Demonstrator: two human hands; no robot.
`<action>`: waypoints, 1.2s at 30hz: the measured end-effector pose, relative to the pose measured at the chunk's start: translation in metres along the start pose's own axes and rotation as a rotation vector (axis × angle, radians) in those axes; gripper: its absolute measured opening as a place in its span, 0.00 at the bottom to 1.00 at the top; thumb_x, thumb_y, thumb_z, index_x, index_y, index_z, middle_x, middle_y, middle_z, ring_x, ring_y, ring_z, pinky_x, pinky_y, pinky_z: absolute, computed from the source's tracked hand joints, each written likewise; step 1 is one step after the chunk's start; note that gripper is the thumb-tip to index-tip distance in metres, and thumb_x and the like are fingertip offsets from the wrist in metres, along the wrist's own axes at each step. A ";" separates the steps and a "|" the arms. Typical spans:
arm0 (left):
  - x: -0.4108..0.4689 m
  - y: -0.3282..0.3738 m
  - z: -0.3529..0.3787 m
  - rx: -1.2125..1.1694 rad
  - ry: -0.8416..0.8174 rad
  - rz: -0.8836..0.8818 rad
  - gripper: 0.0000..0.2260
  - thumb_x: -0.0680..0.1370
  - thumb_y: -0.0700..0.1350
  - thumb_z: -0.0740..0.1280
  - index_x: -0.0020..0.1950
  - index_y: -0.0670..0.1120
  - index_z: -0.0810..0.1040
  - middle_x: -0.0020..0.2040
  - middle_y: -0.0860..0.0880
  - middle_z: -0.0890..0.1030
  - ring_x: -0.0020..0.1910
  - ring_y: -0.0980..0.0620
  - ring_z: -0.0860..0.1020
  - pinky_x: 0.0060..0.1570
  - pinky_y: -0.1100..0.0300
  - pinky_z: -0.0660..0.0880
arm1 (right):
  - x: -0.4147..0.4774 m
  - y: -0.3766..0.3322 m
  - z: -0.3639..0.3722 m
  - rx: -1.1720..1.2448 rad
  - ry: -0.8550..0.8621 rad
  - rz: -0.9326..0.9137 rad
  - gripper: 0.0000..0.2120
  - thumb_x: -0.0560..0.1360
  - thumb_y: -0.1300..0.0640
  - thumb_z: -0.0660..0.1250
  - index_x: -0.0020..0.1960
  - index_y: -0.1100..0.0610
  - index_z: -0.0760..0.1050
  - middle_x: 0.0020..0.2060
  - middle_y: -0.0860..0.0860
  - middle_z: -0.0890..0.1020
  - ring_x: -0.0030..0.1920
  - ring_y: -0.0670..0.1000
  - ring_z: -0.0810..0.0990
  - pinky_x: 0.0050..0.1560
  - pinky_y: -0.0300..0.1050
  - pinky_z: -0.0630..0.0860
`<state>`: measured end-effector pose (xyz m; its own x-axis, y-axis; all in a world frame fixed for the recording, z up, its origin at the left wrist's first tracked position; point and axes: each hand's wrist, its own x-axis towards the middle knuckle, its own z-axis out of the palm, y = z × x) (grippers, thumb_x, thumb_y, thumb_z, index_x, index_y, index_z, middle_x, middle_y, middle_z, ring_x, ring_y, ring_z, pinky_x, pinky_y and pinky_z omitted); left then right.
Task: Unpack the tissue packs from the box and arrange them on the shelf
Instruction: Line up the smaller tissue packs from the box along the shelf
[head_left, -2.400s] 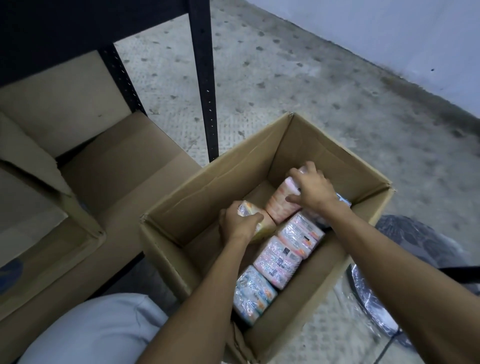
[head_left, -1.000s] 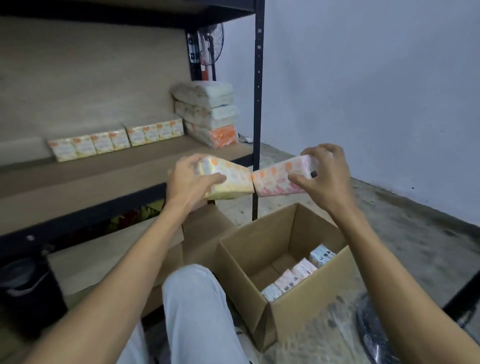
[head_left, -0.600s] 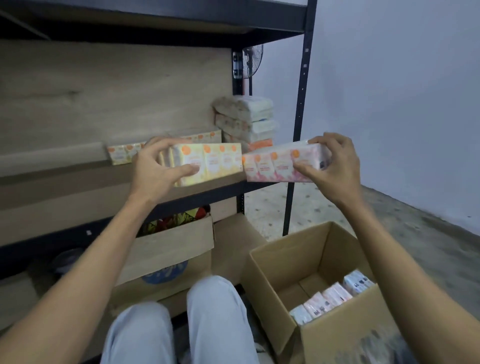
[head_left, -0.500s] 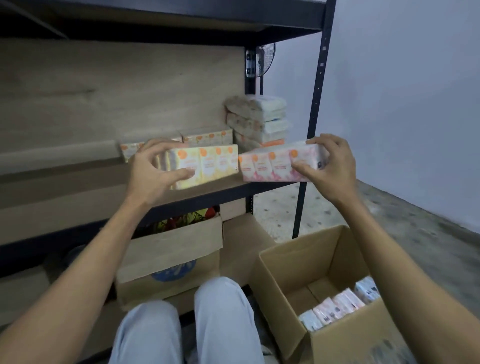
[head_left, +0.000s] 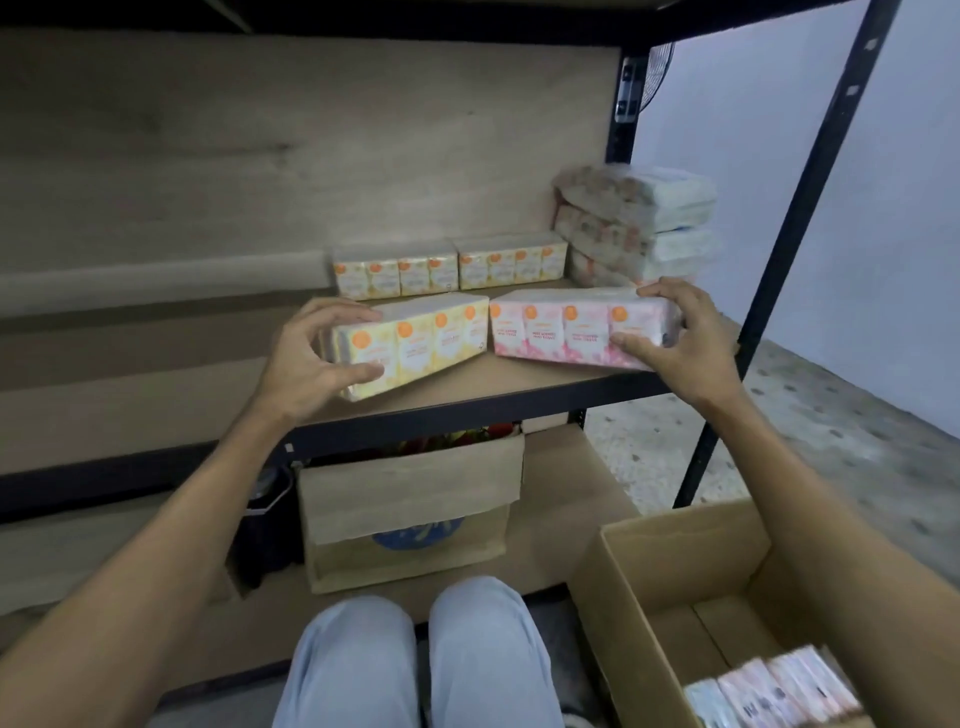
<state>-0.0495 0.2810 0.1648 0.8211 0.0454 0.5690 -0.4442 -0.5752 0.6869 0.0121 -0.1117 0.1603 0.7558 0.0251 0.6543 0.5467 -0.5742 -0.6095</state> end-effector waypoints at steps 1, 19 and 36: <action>0.002 -0.005 -0.001 0.017 -0.009 -0.011 0.25 0.63 0.35 0.79 0.53 0.56 0.80 0.60 0.53 0.75 0.61 0.55 0.73 0.55 0.61 0.71 | 0.004 0.004 0.005 -0.003 -0.019 0.004 0.25 0.66 0.52 0.78 0.60 0.51 0.74 0.61 0.46 0.71 0.65 0.44 0.68 0.67 0.49 0.68; 0.029 -0.037 -0.003 0.245 -0.018 -0.180 0.27 0.65 0.34 0.76 0.57 0.59 0.79 0.61 0.58 0.73 0.65 0.55 0.69 0.66 0.50 0.69 | 0.038 0.025 0.045 -0.098 -0.185 0.131 0.29 0.64 0.59 0.78 0.63 0.56 0.73 0.68 0.54 0.68 0.69 0.51 0.64 0.62 0.36 0.60; 0.057 -0.011 0.062 0.709 -0.051 -0.080 0.26 0.76 0.57 0.66 0.73 0.54 0.67 0.74 0.50 0.67 0.74 0.48 0.62 0.73 0.49 0.54 | 0.062 -0.016 0.120 -0.688 -0.230 -0.027 0.31 0.71 0.39 0.66 0.71 0.47 0.65 0.73 0.54 0.64 0.75 0.56 0.56 0.73 0.65 0.47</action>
<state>0.0249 0.2391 0.1614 0.8649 0.0817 0.4952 -0.0558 -0.9649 0.2567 0.0936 -0.0033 0.1568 0.8432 0.1750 0.5083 0.2734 -0.9537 -0.1253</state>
